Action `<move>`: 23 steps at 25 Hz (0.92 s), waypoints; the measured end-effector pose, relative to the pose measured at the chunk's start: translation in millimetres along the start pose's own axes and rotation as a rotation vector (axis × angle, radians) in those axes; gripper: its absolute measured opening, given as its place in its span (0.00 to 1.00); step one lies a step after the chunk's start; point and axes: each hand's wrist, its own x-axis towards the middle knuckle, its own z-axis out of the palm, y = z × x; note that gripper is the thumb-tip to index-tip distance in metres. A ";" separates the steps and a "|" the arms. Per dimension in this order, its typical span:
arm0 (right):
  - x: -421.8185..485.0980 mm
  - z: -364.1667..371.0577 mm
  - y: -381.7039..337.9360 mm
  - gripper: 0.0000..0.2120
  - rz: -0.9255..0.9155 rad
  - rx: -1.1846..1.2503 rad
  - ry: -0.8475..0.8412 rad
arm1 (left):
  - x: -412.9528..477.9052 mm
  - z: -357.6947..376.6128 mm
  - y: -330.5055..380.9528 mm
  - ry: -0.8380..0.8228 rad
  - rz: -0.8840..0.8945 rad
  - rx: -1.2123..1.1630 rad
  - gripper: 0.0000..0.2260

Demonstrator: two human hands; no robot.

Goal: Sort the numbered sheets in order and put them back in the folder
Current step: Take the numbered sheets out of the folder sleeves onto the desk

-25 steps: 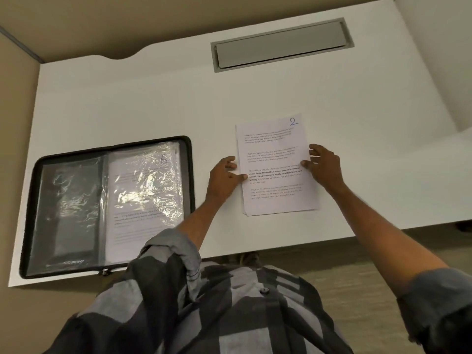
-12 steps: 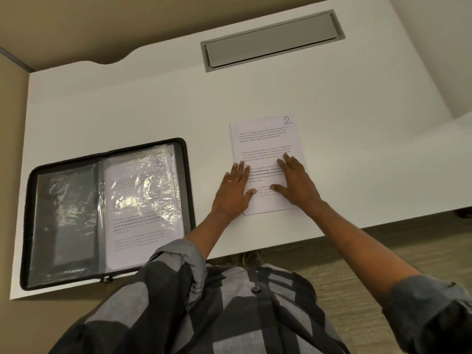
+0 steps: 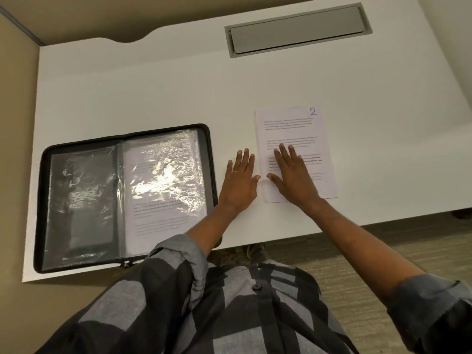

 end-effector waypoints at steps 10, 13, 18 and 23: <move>-12.6 59.3 -157.5 0.30 -0.062 -0.046 -0.011 | -96.4 -51.8 -111.8 0.048 -0.013 -0.043 0.29; -18.3 74.9 -193.4 0.30 -0.039 -0.089 -0.004 | -128.3 -56.6 -142.6 -0.039 -0.016 -0.024 0.37; -30.3 93.3 -234.5 0.30 -0.009 -0.115 -0.040 | -166.0 -58.9 -179.1 -0.168 -0.051 -0.026 0.42; -33.4 91.4 -251.5 0.31 0.036 -0.025 0.000 | -176.7 -76.0 -194.0 -0.025 -0.035 -0.221 0.25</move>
